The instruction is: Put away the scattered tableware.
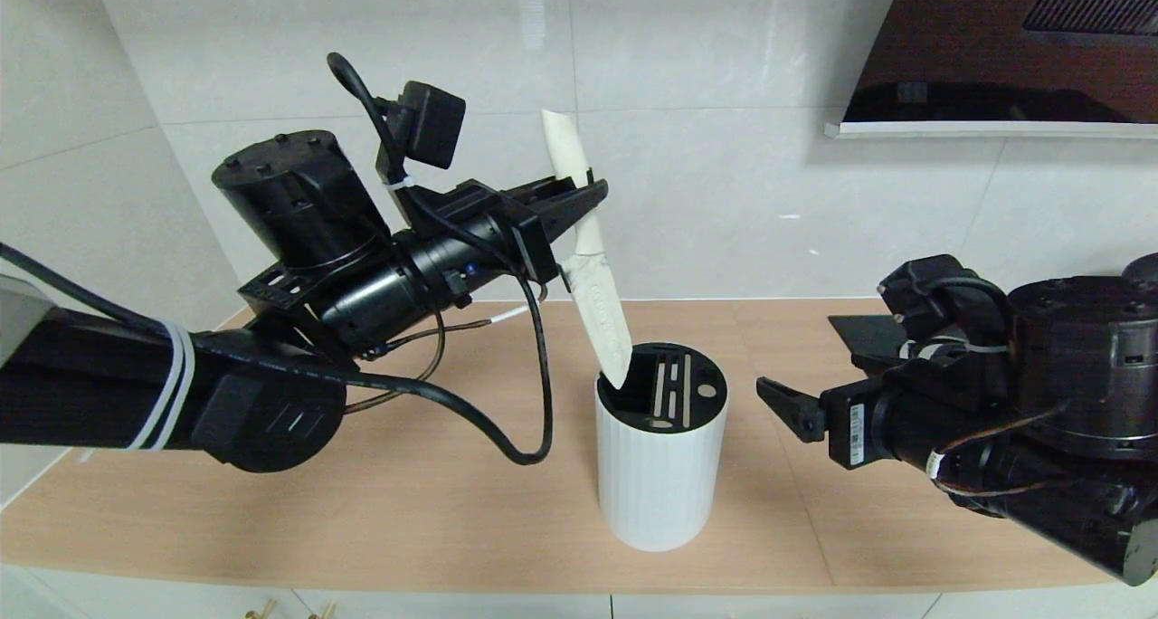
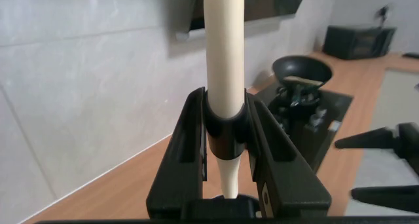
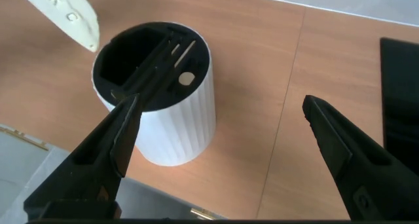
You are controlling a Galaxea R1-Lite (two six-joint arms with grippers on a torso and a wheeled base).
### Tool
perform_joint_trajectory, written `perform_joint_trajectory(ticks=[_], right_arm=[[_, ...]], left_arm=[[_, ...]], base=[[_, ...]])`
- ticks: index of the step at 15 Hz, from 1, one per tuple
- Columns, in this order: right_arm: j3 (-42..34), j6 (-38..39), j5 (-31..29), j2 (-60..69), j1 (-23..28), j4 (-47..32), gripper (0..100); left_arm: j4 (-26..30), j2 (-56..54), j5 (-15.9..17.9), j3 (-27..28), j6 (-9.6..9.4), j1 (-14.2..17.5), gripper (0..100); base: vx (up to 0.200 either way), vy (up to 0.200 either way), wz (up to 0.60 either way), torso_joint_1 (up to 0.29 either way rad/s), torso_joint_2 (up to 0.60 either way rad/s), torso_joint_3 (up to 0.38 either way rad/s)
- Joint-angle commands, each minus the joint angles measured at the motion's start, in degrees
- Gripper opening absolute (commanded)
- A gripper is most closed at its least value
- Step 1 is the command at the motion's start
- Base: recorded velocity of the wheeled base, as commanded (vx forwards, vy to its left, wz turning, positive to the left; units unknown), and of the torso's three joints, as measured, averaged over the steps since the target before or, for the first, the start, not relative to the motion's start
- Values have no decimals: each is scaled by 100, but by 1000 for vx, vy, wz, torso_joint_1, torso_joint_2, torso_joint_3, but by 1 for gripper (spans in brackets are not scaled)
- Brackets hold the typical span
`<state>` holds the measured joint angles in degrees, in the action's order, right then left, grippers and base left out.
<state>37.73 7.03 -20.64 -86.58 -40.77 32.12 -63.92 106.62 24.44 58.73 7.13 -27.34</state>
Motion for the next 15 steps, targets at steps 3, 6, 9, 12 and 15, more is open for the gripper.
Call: perform_joint_trajectory(ticks=[3, 6, 9, 12, 15], right_arm=[[-2, 0, -2, -61, -2, 5, 100], [-20, 9, -2, -87, -2, 5, 100], [-20, 9, -2, -158, -2, 5, 100], [-2, 9, -2, -158, -2, 5, 100], [-20, 9, -2, -158, -19, 5, 100]], left_arm=[[-156, 166, -54, 6, -19, -122, 0], [-165, 351, -221, 94, -19, -131, 0], [-209, 404, -256, 68, -28, -236, 0], [-227, 527, -273, 77, -28, -298, 0], [-227, 579, -273, 77, -28, -298, 0]], base=[[0, 0, 0, 0, 0, 0], [0, 0, 0, 0, 0, 0], [0, 0, 0, 0, 0, 0], [0, 0, 0, 0, 0, 0], [0, 0, 0, 0, 0, 0]])
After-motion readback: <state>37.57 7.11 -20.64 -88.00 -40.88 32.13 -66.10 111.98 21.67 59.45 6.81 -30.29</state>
